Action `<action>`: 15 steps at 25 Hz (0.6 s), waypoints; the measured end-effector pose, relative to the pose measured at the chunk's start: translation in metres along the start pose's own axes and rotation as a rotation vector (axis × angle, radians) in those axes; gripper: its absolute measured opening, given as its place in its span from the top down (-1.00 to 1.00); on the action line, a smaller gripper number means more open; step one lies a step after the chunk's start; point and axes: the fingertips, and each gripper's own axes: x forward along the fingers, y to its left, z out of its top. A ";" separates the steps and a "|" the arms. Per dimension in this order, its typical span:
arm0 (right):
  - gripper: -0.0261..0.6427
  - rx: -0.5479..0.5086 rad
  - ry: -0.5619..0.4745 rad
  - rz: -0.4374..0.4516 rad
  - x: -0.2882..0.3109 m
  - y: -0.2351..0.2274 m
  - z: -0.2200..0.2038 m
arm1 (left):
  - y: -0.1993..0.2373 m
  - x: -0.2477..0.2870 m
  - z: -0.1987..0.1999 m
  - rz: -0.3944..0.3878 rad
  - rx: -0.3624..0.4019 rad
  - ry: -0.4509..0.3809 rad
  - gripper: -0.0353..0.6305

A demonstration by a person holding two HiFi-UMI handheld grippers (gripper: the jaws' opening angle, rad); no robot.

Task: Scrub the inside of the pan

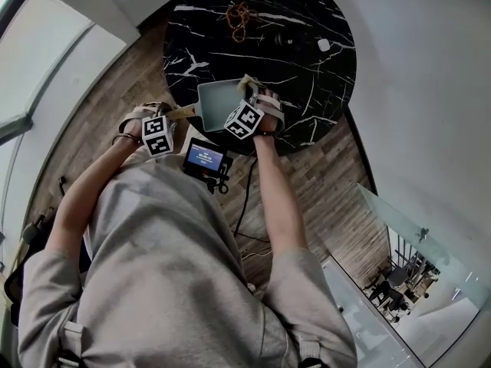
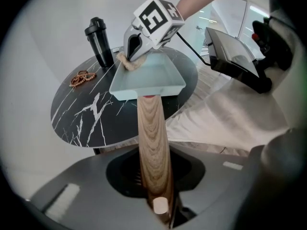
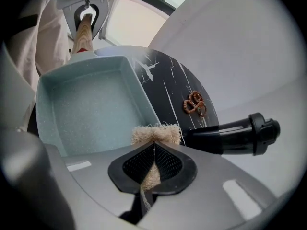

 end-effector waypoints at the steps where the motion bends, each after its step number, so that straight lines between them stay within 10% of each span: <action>1: 0.86 0.020 0.008 0.018 0.003 0.000 0.000 | 0.000 0.000 0.000 0.001 0.000 0.000 0.66; 10: 0.87 0.079 0.099 0.165 0.018 0.006 0.006 | 0.001 0.002 0.003 -0.011 -0.027 -0.013 0.67; 15: 0.87 0.343 0.101 0.322 0.015 0.007 0.010 | 0.001 0.002 0.004 -0.010 -0.022 -0.017 0.67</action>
